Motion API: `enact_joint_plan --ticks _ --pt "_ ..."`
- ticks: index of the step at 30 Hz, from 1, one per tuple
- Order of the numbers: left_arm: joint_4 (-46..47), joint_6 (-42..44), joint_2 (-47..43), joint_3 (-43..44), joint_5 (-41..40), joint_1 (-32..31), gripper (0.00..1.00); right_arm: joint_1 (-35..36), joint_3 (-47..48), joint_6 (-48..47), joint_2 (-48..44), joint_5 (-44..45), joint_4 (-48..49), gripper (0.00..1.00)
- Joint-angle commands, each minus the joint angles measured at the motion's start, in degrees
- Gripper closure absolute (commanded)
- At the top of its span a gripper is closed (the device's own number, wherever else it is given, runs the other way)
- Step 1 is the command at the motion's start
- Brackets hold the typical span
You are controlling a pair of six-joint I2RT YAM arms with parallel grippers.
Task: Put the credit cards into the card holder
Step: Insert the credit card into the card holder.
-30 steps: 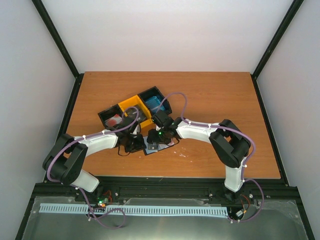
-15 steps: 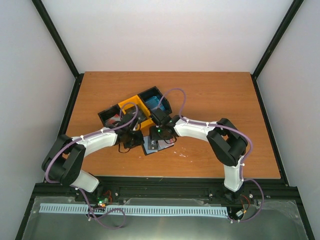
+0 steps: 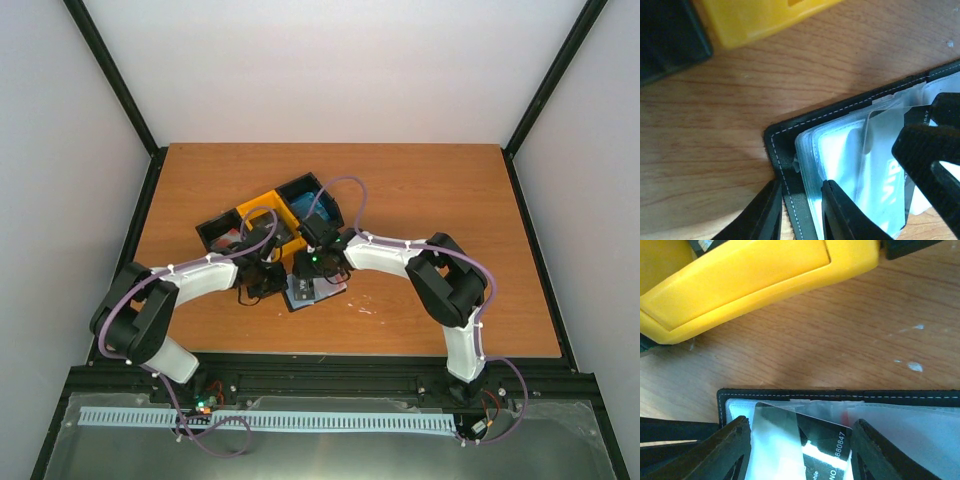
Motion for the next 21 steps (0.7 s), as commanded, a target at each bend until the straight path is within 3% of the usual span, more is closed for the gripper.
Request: enact_joint_plan --ticks 1,8,15,21 --pt "0.0 0.8 1.9 1.4 0.2 0.2 0.75 0.2 -0.8 -1.8 1.3 -5.0 2.5 0.45" --pt "-0.6 1.3 1.6 1.1 -0.5 0.2 0.76 -0.1 -1.3 -1.3 -0.1 -3.7 2.8 0.46" --pt "-2.0 1.8 0.6 1.3 -1.1 0.2 0.76 -0.7 -2.3 2.0 -2.8 3.4 -0.7 0.48" --pt "-2.5 2.5 -0.6 2.3 -0.7 0.2 0.76 -0.8 -0.7 1.3 -1.7 2.6 -2.8 0.48"
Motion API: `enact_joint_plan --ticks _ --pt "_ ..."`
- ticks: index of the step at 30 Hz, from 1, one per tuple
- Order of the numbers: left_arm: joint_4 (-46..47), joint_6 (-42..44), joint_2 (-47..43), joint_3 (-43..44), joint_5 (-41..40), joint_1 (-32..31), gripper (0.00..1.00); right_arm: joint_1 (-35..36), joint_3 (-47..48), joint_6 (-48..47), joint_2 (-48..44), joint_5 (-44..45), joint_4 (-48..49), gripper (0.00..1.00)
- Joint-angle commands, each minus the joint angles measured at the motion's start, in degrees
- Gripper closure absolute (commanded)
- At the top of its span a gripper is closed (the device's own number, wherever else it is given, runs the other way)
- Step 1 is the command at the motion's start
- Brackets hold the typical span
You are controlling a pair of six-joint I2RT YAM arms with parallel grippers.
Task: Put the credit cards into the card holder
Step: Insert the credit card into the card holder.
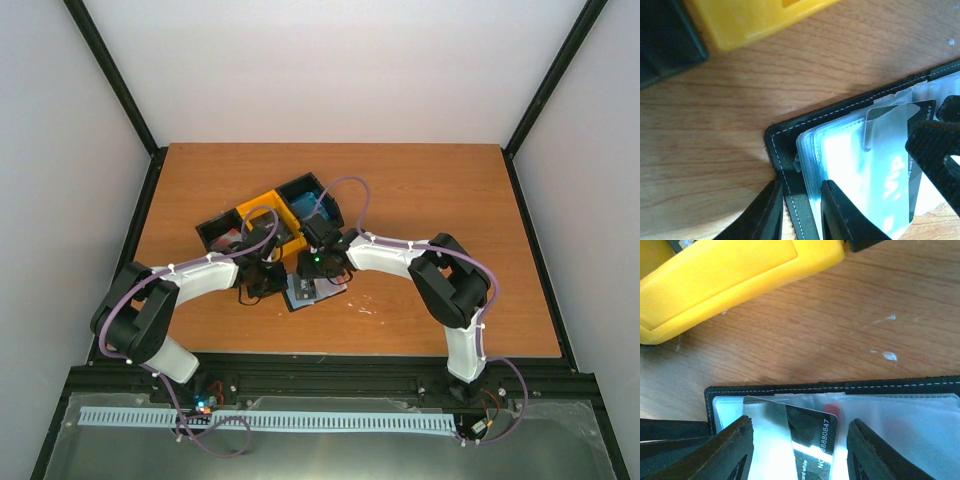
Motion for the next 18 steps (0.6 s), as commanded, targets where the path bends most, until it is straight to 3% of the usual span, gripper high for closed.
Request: enact_joint_plan --ticks 1,9,18 --pt "-2.1 1.6 -1.0 2.1 -0.6 0.1 0.76 -0.2 0.9 0.6 -0.4 1.6 -3.2 0.48" --pt "-1.8 2.4 0.2 2.6 0.5 0.2 0.75 -0.4 1.9 0.5 2.2 -5.4 -2.3 0.48" --pt "-2.2 2.8 2.2 2.6 0.9 0.2 0.75 -2.2 -2.9 4.1 -1.2 -14.0 5.9 0.48"
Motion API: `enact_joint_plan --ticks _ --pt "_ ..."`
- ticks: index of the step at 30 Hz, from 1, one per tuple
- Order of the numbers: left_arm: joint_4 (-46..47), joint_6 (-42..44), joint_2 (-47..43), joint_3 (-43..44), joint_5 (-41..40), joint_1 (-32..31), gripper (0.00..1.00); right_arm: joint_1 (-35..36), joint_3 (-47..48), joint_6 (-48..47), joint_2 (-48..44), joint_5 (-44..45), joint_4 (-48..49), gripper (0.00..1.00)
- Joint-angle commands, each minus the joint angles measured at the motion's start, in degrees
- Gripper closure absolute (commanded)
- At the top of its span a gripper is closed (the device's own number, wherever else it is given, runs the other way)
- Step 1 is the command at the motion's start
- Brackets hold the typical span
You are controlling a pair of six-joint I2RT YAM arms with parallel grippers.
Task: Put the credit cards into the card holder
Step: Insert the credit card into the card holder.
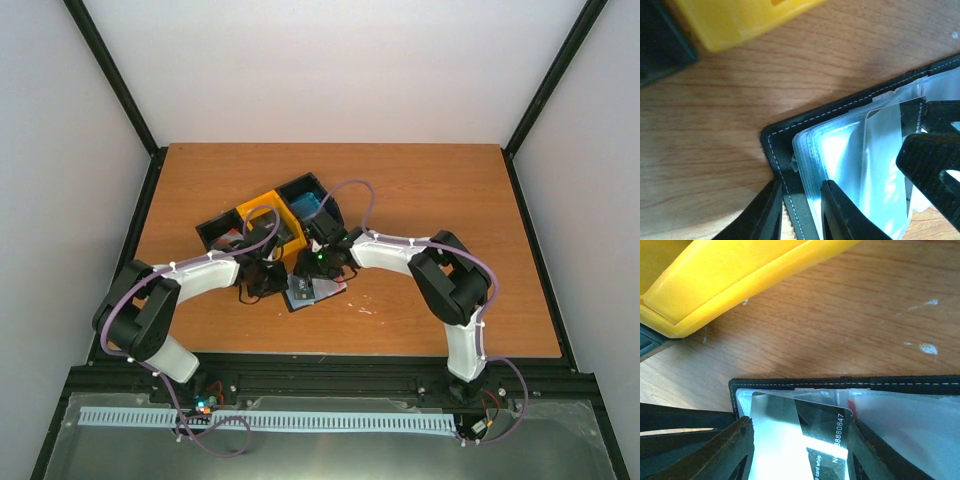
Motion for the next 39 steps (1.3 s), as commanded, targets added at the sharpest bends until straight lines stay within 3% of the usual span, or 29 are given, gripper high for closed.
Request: enact_joint_plan --ticks 1,7,14,19,26,30,39 --pt "-0.5 1.3 1.4 1.3 0.4 0.1 0.75 -0.8 -3.1 2.5 -2.4 -5.5 5.2 0.48" --pt "-1.1 1.3 1.7 1.4 0.0 0.2 0.75 -1.9 -6.4 5.1 -4.7 -7.5 9.7 0.49" --pt "-2.7 1.7 1.0 2.0 -0.2 0.1 0.76 -1.9 -6.4 4.2 -7.1 2.8 3.5 0.50" --pt "-4.8 2.9 -1.9 5.1 -0.1 0.1 0.75 -1.9 -6.9 3.9 -7.7 3.4 2.8 0.51" --pt "-3.1 4.1 -5.3 6.3 7.2 0.1 0.78 -2.0 -6.9 3.1 -8.1 1.8 2.8 0.53" --pt "-1.2 3.2 -3.5 4.6 9.5 0.1 0.84 -2.0 -7.8 3.3 -8.2 -0.2 3.9 0.53" --pt "3.5 3.3 0.2 0.5 14.3 0.1 0.84 -2.0 -8.4 4.2 -7.9 -1.9 3.1 0.53"
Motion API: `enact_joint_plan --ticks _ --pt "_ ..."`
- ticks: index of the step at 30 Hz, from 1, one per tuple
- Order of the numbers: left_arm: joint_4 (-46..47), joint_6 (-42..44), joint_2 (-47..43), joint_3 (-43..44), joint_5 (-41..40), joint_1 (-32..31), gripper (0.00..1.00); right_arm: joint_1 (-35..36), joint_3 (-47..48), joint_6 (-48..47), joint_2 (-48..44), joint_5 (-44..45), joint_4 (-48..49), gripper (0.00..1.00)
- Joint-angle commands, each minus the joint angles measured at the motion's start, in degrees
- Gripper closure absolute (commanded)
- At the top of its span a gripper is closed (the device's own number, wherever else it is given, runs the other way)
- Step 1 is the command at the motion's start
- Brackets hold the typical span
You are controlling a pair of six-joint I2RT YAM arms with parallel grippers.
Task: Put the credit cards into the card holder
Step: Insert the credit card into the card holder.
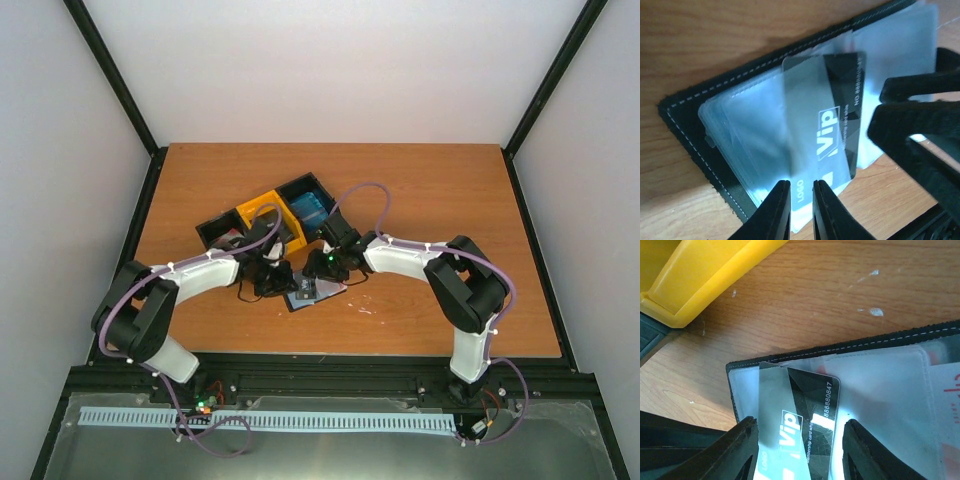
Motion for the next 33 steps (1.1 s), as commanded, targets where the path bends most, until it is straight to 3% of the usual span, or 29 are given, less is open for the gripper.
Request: enact_joint_plan --ticks 1,16,21,26,33 --pt "4.3 0.4 1.4 -1.4 4.6 0.1 0.84 0.0 -0.6 0.4 -1.5 -0.5 -0.8 0.53" --pt "0.8 1.4 4.9 -3.3 -0.9 0.1 0.87 0.0 -2.0 -2.1 -0.1 -8.0 0.1 0.56" --pt "0.4 1.4 5.1 -3.4 -1.2 0.1 0.87 -0.3 -5.7 -2.6 -1.5 -11.8 6.8 0.70" --pt "0.2 1.5 4.8 -3.8 -1.7 0.1 0.88 -1.4 -9.9 -1.5 -2.7 -13.8 14.5 0.76" --pt "-0.1 1.3 4.6 -4.0 -1.9 0.1 0.88 -3.4 -13.9 1.4 -2.6 -16.5 23.1 0.77"
